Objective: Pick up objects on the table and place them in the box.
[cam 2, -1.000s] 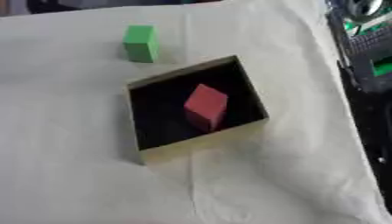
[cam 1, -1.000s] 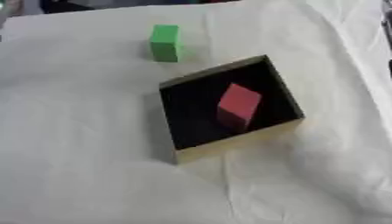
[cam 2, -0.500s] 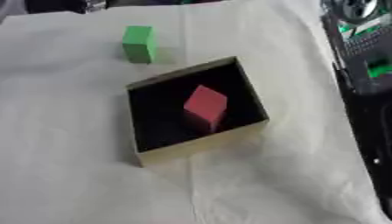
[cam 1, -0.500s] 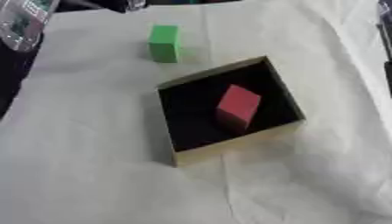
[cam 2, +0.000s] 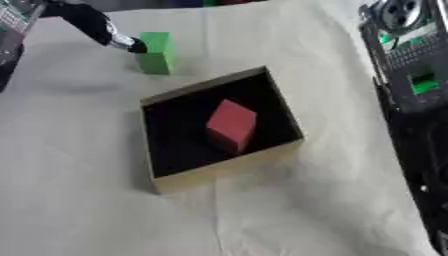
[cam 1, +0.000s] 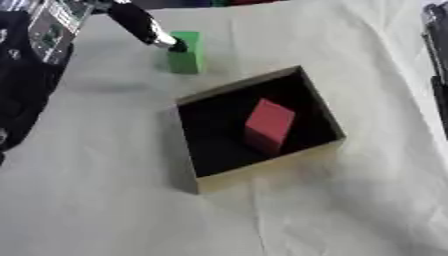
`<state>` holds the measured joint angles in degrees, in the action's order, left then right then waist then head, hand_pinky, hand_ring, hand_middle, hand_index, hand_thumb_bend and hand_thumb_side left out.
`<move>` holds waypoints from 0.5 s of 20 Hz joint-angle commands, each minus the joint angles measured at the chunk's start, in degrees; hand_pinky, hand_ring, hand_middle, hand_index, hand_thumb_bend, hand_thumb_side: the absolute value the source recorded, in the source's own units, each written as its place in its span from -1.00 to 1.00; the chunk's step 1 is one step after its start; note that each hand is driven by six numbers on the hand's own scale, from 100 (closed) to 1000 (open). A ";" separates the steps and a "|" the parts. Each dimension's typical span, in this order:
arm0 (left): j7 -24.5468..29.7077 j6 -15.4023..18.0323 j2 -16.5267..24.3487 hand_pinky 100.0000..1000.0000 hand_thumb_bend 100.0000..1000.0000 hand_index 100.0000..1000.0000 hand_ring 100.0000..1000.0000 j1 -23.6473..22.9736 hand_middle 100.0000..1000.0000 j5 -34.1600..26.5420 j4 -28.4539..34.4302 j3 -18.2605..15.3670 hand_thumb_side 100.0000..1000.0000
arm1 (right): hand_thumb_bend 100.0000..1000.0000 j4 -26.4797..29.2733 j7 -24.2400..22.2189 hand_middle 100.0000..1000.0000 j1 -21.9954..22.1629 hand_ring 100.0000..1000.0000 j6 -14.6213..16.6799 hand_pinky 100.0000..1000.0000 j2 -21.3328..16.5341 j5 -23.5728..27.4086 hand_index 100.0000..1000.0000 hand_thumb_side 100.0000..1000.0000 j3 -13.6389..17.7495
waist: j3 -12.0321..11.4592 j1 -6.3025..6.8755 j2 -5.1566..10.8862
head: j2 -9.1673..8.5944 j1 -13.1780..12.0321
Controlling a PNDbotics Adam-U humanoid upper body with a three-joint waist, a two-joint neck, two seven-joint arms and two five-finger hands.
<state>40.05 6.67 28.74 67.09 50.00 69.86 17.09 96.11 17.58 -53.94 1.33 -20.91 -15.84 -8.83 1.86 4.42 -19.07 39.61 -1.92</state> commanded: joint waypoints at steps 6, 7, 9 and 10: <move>8.29 1.79 0.60 0.81 0.20 1.00 0.80 2.06 0.82 -1.03 0.53 -0.41 -0.02 | -1.00 0.29 0.21 0.53 -0.32 0.50 -0.29 0.59 0.08 0.32 0.98 1.00 0.40 | 0.41 0.03 1.08 | -1.17 -0.15; 8.79 1.83 0.40 0.81 0.18 1.00 0.80 2.14 0.81 -0.42 0.37 -0.46 -0.06 | -1.00 0.26 0.19 0.53 -0.26 0.50 -0.33 0.59 0.12 0.41 0.98 1.00 0.39 | 0.53 0.05 1.01 | -1.29 -0.22; 9.73 1.97 0.04 0.81 0.16 1.00 0.80 2.29 0.80 0.80 -0.14 -0.43 -0.08 | -1.00 0.19 0.16 0.53 -0.19 0.50 -0.42 0.59 0.14 0.54 0.98 1.00 0.37 | 0.81 0.07 0.82 | -1.49 -0.34; 10.09 2.05 -0.11 0.81 0.13 1.00 0.80 2.35 0.80 1.25 -0.39 -0.44 -0.14 | -1.00 0.19 0.16 0.53 -0.19 0.50 -0.44 0.59 0.12 0.58 0.98 1.00 0.38 | 0.94 0.09 0.73 | -1.58 -0.40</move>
<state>49.45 8.63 28.00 67.88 50.49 69.27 17.09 96.06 17.70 -53.37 0.98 -20.40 -15.47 -8.83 2.86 4.65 -19.59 38.69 -2.12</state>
